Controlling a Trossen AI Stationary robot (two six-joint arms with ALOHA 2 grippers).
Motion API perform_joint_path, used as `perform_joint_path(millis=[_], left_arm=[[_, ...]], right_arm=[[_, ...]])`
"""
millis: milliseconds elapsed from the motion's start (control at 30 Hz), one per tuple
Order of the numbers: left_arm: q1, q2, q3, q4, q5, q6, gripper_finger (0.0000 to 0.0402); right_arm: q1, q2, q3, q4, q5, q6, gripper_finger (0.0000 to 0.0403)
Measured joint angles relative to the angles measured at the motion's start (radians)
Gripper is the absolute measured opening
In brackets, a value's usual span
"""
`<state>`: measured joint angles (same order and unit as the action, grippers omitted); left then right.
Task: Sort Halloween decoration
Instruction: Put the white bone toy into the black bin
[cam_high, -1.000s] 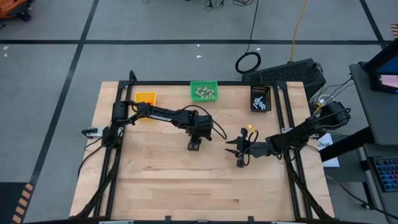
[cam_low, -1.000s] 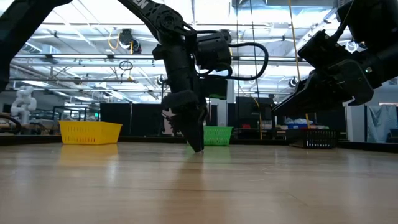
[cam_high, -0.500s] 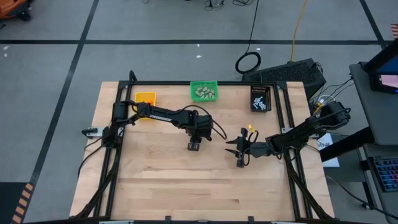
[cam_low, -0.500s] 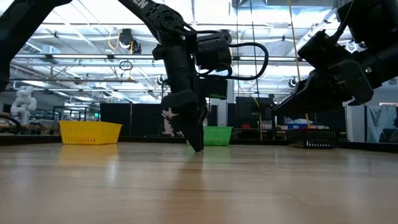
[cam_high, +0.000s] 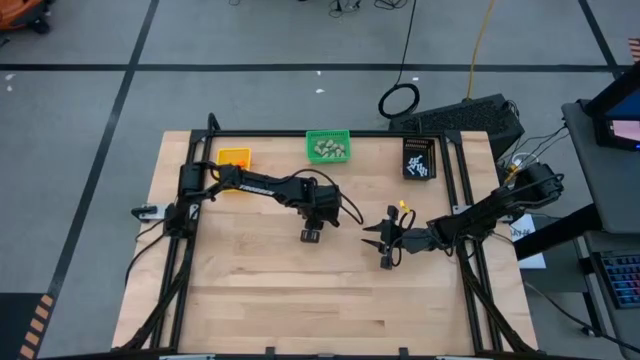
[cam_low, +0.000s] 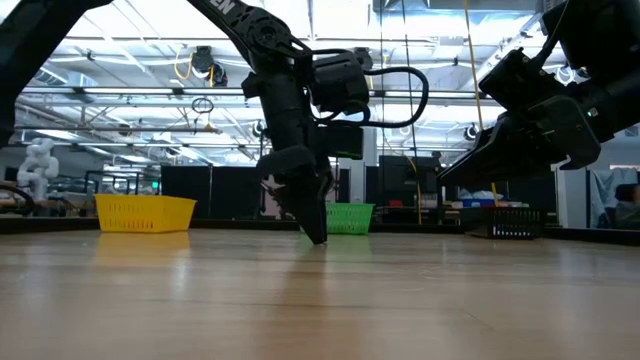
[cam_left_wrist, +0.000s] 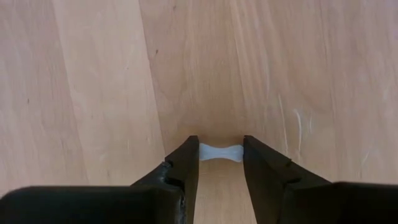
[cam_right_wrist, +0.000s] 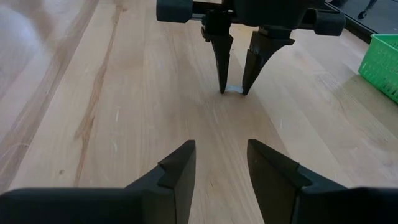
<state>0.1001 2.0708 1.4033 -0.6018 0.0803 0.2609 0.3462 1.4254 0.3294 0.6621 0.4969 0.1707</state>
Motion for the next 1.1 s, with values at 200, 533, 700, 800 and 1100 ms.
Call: perform_joint_path(millis=[200,533,700,800,1100], left_arm=[[0.000,0.000,0.002,-0.005,0.000,0.008,0.0090],[0.000,0.005,0.022,-0.019,-0.001,0.008,0.0083],[0.000,0.005,0.022,-0.019,-0.001,0.008,0.0082],[0.000,-0.003,0.023,-0.025,-0.001,0.007,0.0082],[0.000,-0.045,0.021,-0.044,-0.002,-0.017,0.0079]], right_arm=[[0.000,0.000,0.000,0.000,0.000,0.000,0.0130],[0.000,0.000,0.000,0.000,0.000,0.000,0.0130],[0.000,0.000,0.000,0.000,0.000,0.000,0.0130],[0.000,0.000,0.000,0.000,0.000,0.000,0.0130],[0.000,0.000,0.000,-0.001,0.000,0.000,0.0130]])
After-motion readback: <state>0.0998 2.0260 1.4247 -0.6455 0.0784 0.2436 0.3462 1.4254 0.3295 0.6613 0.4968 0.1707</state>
